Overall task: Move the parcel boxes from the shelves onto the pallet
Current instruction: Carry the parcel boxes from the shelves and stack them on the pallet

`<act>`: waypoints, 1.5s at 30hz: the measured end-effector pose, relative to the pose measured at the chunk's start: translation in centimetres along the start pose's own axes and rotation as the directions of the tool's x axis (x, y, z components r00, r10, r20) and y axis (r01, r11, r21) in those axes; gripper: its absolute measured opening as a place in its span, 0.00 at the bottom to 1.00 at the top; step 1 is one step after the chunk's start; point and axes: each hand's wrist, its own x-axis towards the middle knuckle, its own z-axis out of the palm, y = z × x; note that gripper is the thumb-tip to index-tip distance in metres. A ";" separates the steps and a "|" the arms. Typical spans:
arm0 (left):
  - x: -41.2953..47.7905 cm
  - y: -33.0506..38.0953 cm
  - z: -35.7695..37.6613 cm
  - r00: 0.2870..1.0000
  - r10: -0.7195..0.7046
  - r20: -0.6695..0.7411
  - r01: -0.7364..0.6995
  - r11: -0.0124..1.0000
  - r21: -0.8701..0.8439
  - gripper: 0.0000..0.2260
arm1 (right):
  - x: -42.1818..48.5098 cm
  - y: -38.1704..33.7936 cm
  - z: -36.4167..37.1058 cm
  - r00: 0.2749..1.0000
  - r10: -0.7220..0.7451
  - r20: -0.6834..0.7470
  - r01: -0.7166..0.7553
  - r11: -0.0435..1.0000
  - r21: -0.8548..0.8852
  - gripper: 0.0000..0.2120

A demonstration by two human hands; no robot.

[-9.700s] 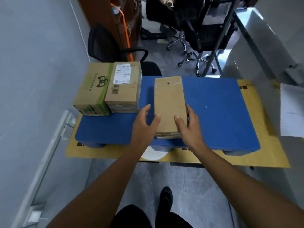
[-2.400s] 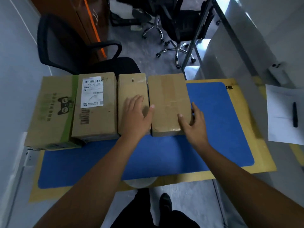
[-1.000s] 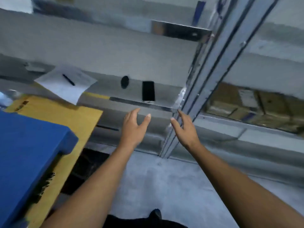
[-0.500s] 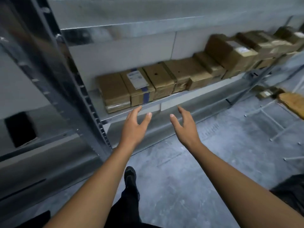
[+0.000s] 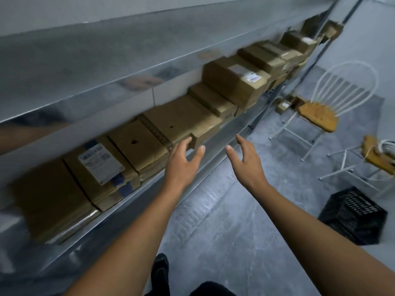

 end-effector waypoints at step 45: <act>28.1 9.8 29.8 0.820 -0.197 -0.538 0.056 0.962 -0.266 0.40 | 38.2 13.7 -12.8 0.960 -0.135 0.244 0.094 0.981 0.170 0.38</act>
